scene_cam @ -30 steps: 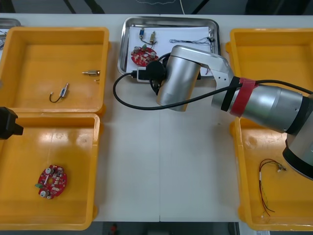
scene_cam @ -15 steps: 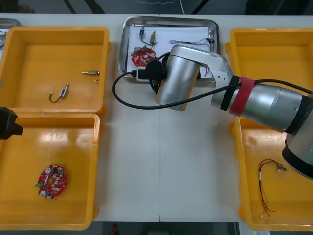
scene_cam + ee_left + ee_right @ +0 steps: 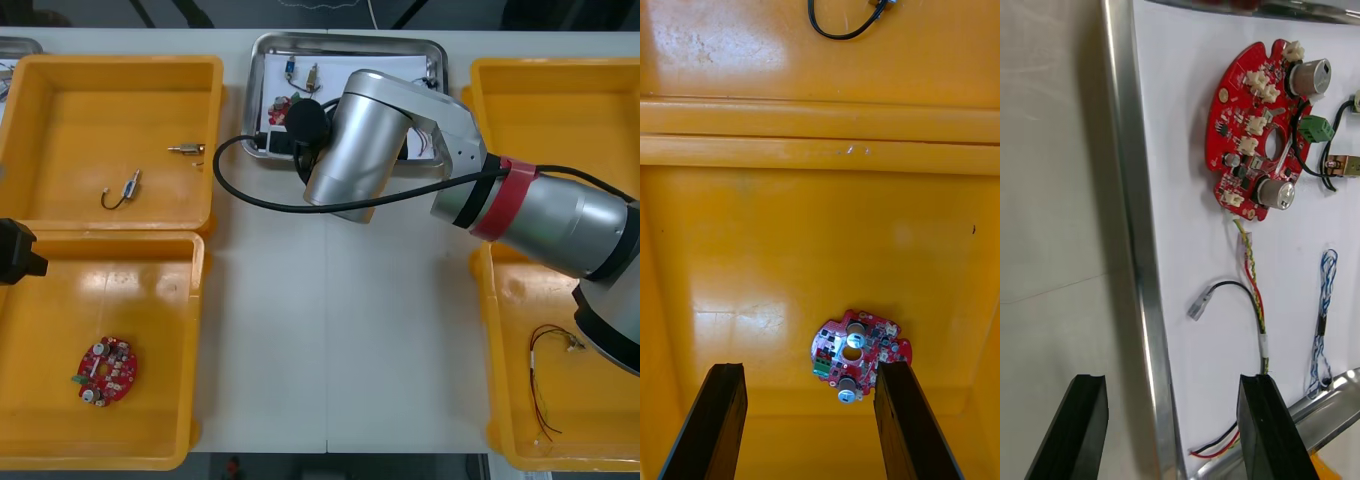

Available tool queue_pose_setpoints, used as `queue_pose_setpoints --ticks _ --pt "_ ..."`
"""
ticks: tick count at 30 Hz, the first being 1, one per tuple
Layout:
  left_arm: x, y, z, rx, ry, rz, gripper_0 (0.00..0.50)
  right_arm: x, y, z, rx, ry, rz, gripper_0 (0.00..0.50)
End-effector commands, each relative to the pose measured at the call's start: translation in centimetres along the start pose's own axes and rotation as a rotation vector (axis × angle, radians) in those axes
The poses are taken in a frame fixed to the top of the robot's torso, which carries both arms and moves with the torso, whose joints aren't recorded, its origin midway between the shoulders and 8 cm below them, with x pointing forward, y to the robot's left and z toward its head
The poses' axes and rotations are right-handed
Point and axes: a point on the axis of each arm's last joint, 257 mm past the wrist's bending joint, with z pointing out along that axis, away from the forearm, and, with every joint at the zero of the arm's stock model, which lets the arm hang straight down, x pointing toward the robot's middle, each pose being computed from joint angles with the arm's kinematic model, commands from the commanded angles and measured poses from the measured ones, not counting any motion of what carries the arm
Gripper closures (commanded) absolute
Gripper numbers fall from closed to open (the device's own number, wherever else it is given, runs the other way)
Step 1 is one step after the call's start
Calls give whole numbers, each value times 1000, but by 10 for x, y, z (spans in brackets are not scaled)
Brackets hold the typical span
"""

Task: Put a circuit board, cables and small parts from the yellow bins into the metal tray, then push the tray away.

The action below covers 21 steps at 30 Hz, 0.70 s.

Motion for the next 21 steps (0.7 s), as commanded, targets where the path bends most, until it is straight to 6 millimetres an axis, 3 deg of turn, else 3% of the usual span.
queue_pose_setpoints --ticks 1,7,21 --pt "-6 11 -10 -37 -34 77 0 -17 10 -27 -22 -44 -6 0" --pt "-6 11 -10 -37 -34 77 0 5 29 -50 -83 7 48 0" --pt "-6 11 -10 -37 -34 77 0 85 55 -98 -213 135 304 0"
